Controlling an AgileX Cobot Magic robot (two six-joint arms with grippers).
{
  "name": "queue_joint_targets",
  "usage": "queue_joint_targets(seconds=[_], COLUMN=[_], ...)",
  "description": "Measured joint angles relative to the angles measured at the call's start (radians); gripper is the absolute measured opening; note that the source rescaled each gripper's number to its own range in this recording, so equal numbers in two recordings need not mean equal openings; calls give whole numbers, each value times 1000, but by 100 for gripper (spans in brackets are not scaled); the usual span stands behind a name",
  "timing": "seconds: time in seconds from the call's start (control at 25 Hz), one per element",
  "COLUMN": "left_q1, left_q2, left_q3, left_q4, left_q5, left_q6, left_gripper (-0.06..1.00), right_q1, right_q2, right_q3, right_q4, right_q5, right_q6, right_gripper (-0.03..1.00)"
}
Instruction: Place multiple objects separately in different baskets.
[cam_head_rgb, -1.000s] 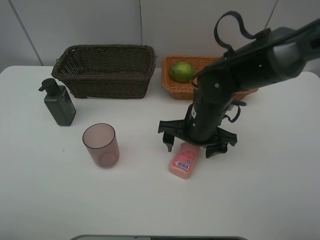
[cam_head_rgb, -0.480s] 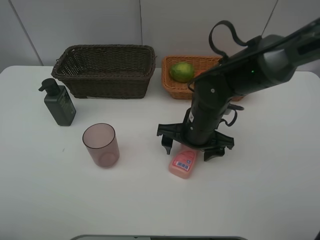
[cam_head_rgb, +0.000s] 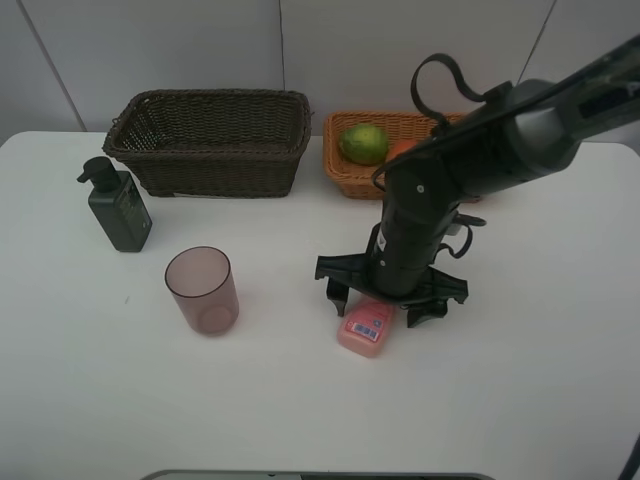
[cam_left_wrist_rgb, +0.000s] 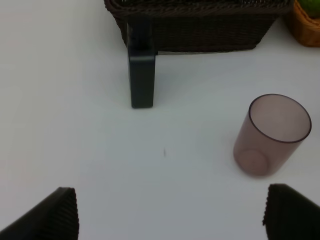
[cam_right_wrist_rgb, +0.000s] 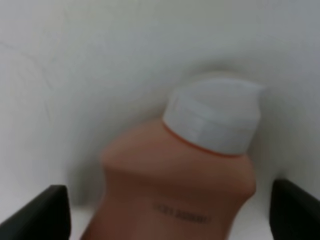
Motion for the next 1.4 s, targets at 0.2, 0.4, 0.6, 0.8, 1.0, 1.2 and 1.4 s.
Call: queue_joint_targets(seconds=[0.2,0.4,0.6,0.8,1.0,1.2,1.4], left_q1=[0,0,0,0,0,0,0], left_q2=[0,0,0,0,0,0,0], left_q3=[0,0,0,0,0,0,0], left_q4=[0,0,0,0,0,0,0], left_q5=[0,0,0,0,0,0,0], left_q6=[0,0,0,0,0,0,0], left_gripper=[96,96,96,96,96,96,96], right_q1=[0,0,0,0,0,0,0], right_q2=[0,0,0,0,0,-4,-30], right_q3=[0,0,0,0,0,-22,-158], right_q4=[-2,-2,-2,-2,-2,-2,-4], right_q5=[-1,-1,-1,-1,-1,31,124], right_q6=[-5,-5,-5,-5,-5,-27,-237], right_gripper=[1,0,0,0,0,0,0])
